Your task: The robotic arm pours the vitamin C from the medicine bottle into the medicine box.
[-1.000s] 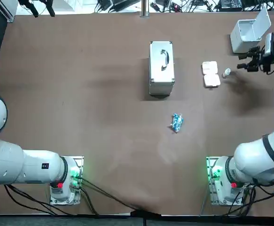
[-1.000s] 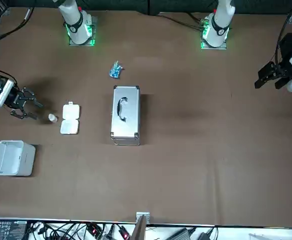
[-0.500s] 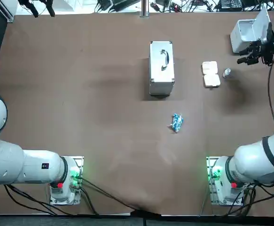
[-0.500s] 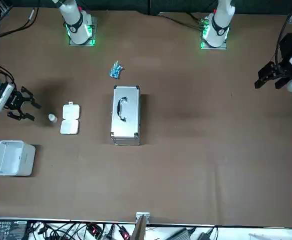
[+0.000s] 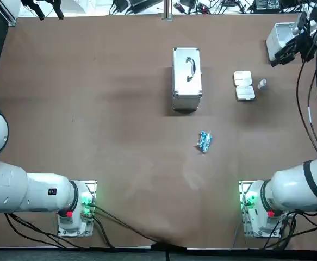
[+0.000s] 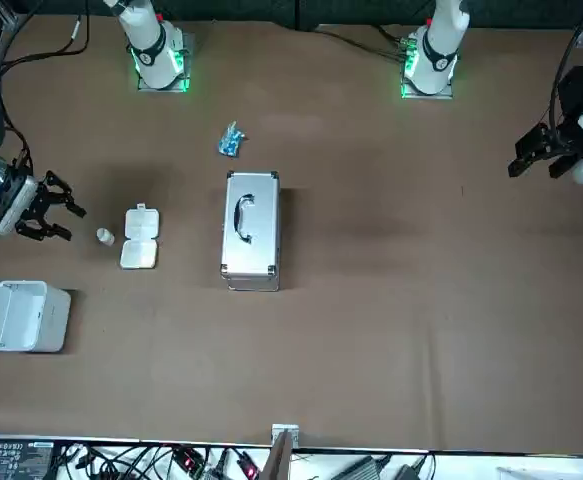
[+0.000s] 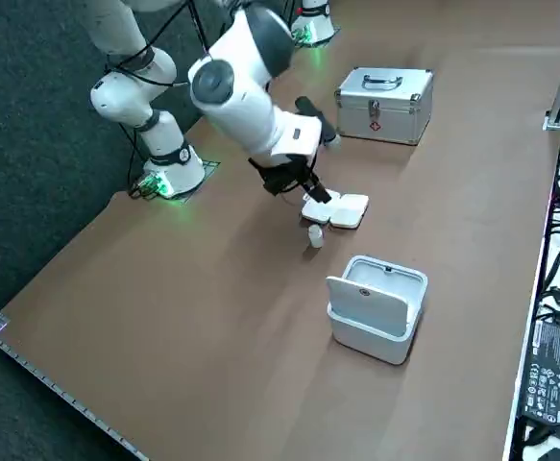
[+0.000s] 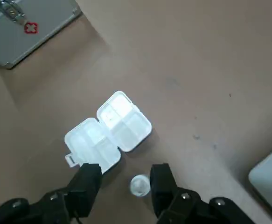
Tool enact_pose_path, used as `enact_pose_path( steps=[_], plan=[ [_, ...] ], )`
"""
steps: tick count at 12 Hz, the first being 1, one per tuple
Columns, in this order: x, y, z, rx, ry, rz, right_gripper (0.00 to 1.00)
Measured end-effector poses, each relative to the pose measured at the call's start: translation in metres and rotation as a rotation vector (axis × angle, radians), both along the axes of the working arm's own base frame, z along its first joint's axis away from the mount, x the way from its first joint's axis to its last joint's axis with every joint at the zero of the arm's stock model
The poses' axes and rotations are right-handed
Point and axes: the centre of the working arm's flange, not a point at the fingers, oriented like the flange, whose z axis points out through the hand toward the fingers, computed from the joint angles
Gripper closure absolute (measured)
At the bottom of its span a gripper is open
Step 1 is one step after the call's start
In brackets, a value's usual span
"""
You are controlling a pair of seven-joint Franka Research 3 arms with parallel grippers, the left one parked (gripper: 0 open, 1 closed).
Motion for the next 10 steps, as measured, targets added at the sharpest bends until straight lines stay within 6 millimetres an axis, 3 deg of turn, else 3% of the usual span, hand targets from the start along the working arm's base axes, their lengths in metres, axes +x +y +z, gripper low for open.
enact_pose_path(
  steps=[4, 10],
  plan=[
    [0.006, 0.036, 0.033, -0.11, 0.097, -0.114, 0.33],
    [0.015, 0.073, 0.058, -0.223, 0.171, -0.262, 0.33]
  ],
)
